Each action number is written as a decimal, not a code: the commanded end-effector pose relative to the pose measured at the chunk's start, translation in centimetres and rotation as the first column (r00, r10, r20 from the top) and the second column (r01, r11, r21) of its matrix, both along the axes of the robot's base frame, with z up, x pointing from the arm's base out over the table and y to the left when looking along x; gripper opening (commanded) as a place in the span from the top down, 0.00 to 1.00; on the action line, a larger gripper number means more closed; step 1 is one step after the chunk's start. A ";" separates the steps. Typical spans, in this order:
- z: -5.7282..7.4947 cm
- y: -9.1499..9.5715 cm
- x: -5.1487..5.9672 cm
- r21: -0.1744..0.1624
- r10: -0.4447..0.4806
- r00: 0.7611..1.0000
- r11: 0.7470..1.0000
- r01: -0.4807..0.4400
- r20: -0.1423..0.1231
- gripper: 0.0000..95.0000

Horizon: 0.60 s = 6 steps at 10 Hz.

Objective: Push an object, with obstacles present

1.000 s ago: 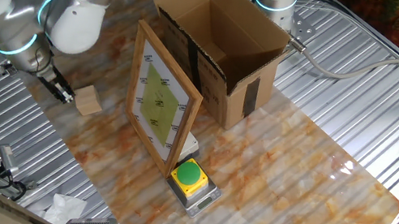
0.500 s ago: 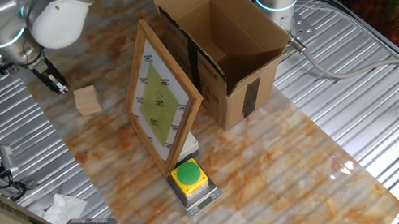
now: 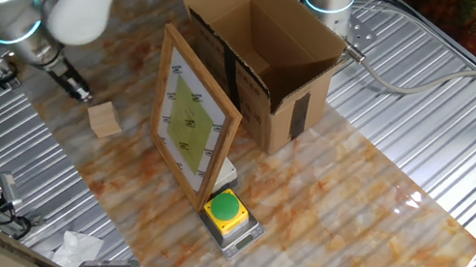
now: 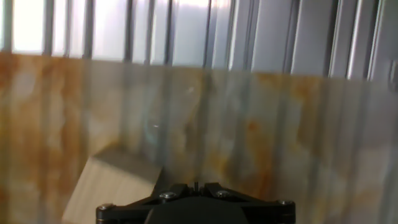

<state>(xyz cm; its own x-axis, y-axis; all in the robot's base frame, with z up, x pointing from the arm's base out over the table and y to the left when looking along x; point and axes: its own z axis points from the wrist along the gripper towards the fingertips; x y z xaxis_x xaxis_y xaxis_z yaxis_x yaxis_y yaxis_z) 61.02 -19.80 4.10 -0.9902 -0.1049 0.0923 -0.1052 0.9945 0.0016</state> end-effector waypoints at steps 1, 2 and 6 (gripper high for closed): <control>-0.2 0.2 -0.5 0.001 -0.009 1.000 1.000 0.009 -0.001 1.00; -0.3 0.5 -0.9 -0.002 -0.015 1.000 1.000 0.015 -0.001 1.00; -0.5 1.2 -1.2 0.020 -0.094 0.996 0.995 0.094 0.002 1.00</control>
<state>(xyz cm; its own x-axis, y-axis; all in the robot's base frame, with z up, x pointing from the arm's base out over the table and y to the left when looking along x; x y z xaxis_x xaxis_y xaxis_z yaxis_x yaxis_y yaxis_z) 59.80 -18.60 3.59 -0.9961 -0.0248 0.0848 -0.0239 0.9996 0.0115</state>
